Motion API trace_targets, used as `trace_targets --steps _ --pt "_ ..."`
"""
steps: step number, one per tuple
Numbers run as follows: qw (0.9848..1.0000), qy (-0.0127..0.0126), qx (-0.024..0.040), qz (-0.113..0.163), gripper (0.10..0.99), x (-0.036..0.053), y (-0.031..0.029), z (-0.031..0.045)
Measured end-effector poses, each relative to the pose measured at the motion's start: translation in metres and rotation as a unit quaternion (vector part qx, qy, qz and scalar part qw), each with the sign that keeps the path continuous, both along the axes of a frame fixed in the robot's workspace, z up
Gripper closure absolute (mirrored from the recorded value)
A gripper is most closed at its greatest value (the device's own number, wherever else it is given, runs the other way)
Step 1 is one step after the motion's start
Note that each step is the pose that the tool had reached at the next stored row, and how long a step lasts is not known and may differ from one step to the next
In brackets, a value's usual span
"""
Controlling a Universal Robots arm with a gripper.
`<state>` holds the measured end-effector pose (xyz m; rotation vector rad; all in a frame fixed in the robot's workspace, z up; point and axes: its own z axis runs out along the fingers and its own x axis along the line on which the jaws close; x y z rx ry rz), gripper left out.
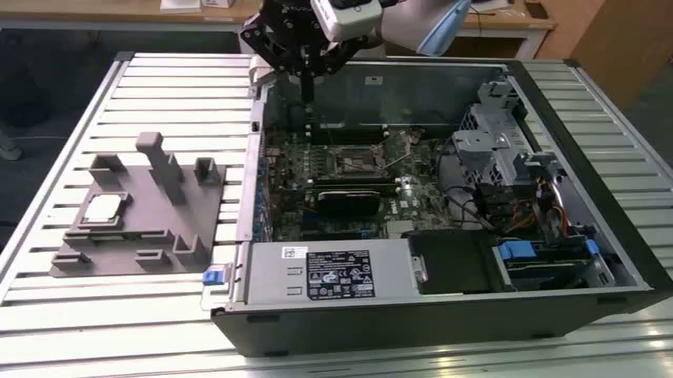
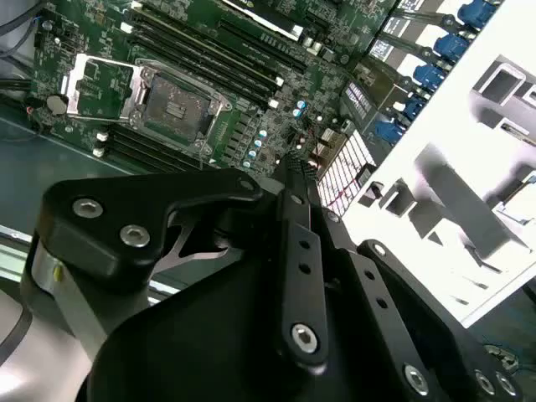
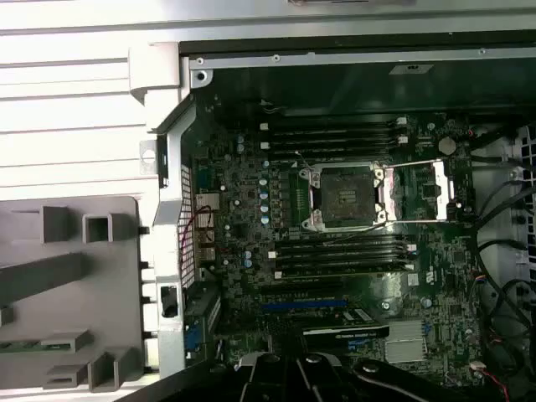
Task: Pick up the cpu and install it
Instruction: 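Reach for the cpu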
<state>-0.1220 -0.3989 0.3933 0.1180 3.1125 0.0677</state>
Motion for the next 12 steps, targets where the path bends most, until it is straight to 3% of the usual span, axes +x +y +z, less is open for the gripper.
trace_targets --steps 12 --pt "1.0 0.0 0.0 0.0 0.98 -0.0029 0.0 0.0"
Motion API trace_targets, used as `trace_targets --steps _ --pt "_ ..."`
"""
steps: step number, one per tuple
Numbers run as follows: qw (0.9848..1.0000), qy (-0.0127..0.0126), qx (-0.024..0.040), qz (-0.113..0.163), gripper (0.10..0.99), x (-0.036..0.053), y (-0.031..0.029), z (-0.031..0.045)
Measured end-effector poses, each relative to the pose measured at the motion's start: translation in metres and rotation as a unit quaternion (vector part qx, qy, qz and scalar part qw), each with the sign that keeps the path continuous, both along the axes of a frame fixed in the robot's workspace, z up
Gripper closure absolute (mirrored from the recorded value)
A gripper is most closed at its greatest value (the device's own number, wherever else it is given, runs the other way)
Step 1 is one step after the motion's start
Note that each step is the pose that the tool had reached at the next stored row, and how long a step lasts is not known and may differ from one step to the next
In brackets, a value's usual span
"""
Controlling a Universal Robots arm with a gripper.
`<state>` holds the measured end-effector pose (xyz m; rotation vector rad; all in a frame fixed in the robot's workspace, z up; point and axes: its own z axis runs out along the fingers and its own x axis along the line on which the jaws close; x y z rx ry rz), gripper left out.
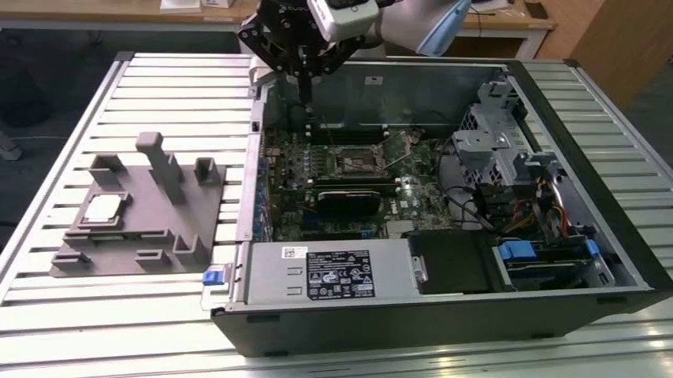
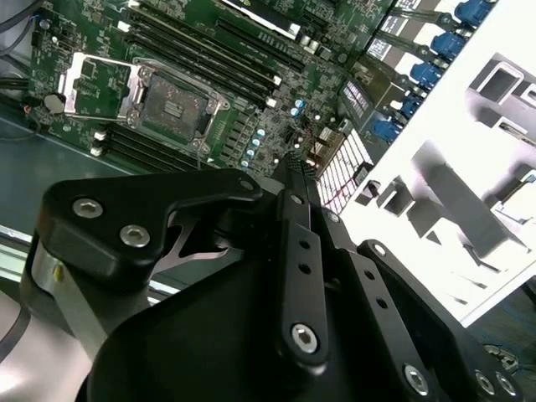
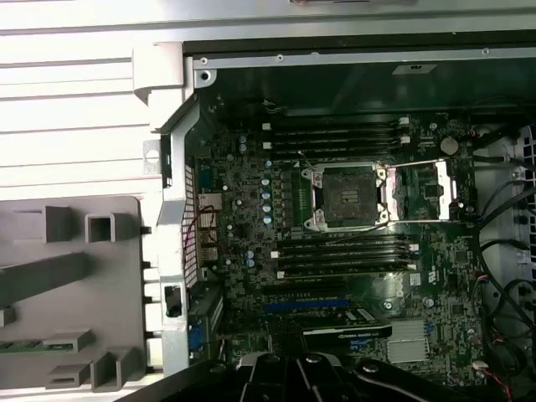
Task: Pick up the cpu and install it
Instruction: 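Reach for the cpu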
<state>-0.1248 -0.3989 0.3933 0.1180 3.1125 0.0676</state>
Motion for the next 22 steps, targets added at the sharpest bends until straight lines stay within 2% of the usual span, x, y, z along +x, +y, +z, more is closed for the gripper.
trace_targets --steps 22 --pt "1.0 0.0 0.0 0.0 0.98 -0.009 0.0 0.0"
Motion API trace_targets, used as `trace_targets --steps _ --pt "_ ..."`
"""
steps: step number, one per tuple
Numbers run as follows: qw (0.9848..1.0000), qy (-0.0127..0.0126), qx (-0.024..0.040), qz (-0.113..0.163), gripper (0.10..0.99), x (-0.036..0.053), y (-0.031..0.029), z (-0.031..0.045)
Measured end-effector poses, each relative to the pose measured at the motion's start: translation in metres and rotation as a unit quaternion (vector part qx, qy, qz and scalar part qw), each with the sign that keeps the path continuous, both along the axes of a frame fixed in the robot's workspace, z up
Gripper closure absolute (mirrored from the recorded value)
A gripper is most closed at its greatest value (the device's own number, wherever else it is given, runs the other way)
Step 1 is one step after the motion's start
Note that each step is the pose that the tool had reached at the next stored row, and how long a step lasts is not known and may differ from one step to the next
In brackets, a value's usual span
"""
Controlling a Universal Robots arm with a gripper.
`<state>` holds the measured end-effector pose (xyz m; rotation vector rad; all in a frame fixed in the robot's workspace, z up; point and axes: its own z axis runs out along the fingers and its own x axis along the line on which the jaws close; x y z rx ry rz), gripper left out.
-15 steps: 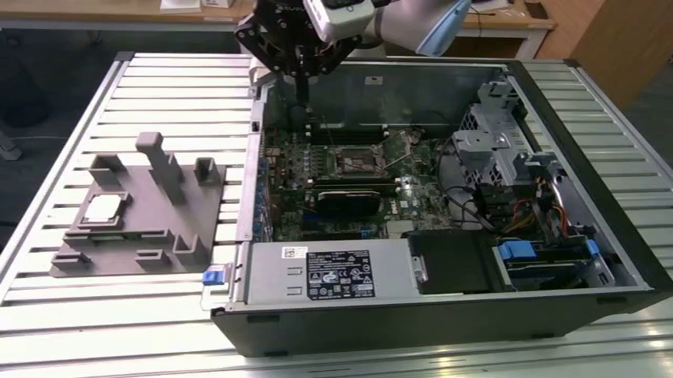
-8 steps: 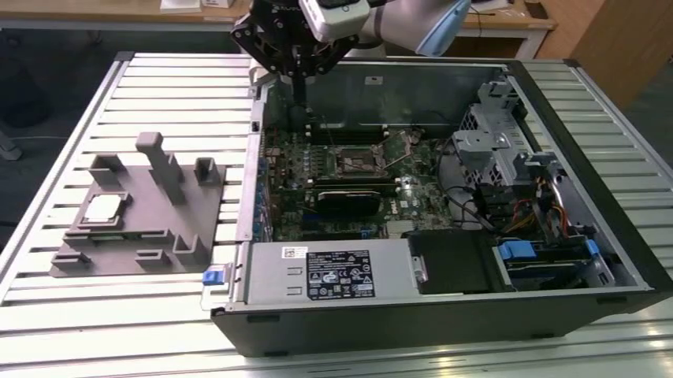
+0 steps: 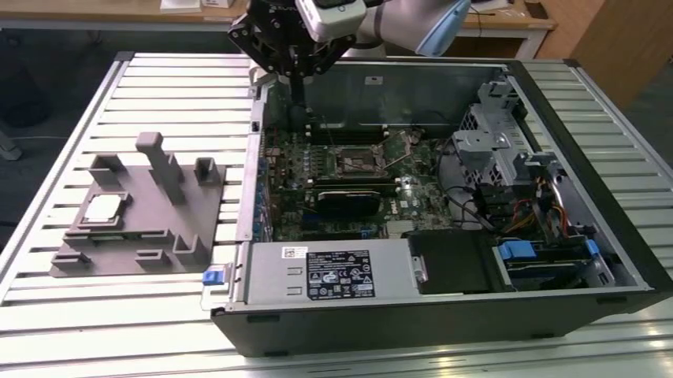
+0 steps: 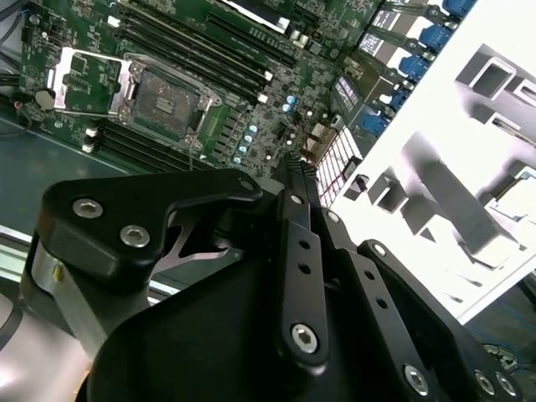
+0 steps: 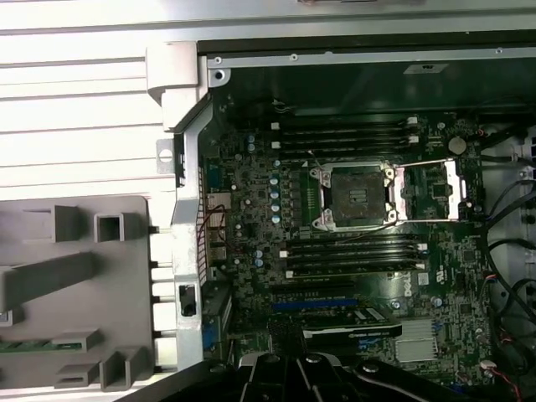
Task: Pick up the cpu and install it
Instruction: 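Reach for the cpu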
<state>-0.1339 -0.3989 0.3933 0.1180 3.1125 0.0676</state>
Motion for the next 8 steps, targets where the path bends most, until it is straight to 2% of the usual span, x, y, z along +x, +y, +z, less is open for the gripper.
trace_targets --steps 7,8 --pt "1.0 0.0 0.0 0.0 0.98 -0.002 0.0 0.0" --pt "1.0 0.0 0.0 0.0 0.98 -0.0137 0.0 0.0"
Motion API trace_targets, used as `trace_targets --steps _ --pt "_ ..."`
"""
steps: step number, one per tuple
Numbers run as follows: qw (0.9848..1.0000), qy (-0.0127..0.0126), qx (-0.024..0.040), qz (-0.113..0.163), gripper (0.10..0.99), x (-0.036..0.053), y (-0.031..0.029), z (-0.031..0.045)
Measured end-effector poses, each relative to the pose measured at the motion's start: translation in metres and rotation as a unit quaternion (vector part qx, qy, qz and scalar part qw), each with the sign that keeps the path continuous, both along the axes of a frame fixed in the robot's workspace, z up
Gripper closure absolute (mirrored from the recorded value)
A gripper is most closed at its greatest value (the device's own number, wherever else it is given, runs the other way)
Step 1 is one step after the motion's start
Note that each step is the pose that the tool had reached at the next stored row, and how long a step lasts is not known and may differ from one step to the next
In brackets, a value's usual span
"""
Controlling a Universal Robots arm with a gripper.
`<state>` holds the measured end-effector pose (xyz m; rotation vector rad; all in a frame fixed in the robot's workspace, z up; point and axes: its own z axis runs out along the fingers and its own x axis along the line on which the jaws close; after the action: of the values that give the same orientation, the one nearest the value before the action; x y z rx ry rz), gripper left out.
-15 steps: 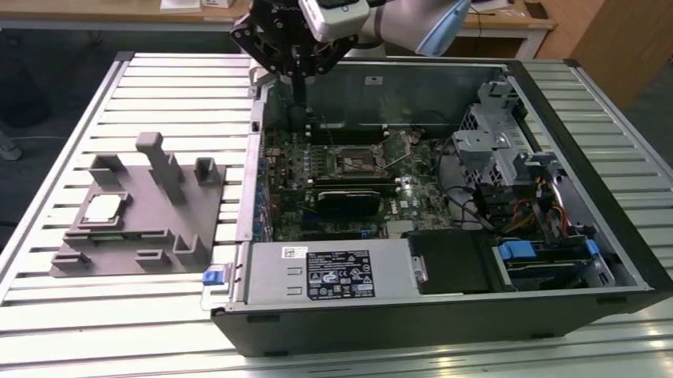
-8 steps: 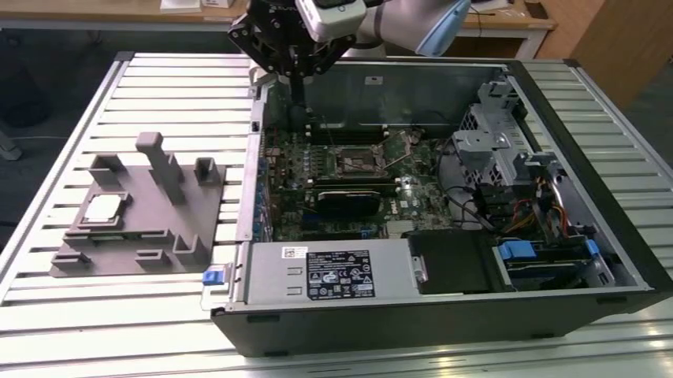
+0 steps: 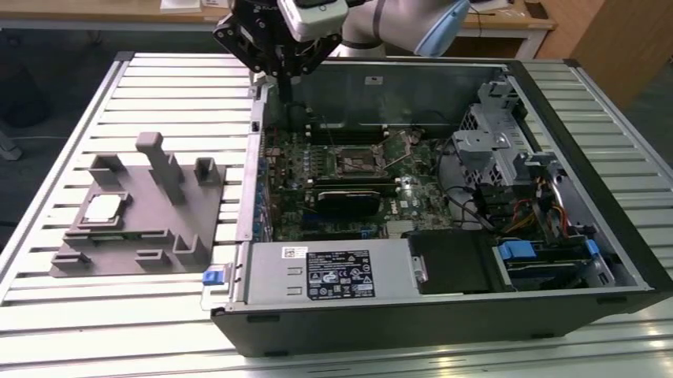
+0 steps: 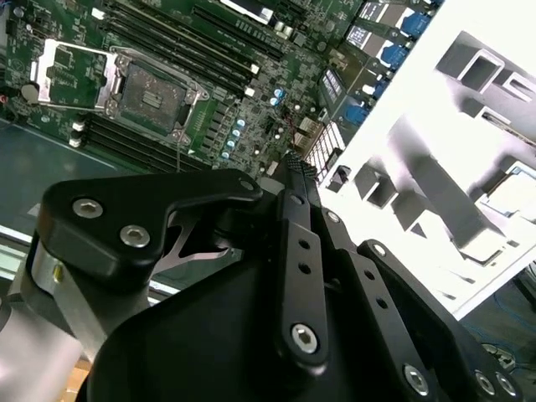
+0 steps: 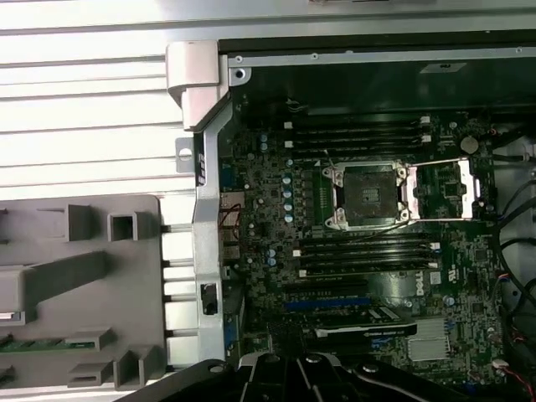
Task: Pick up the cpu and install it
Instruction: 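Reach for the cpu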
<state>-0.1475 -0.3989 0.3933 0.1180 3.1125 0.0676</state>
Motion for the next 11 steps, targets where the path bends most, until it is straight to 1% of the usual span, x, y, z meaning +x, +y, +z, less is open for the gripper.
trace_targets --steps 11 --pt "1.0 0.0 0.0 0.0 0.98 -0.003 0.0 0.0"
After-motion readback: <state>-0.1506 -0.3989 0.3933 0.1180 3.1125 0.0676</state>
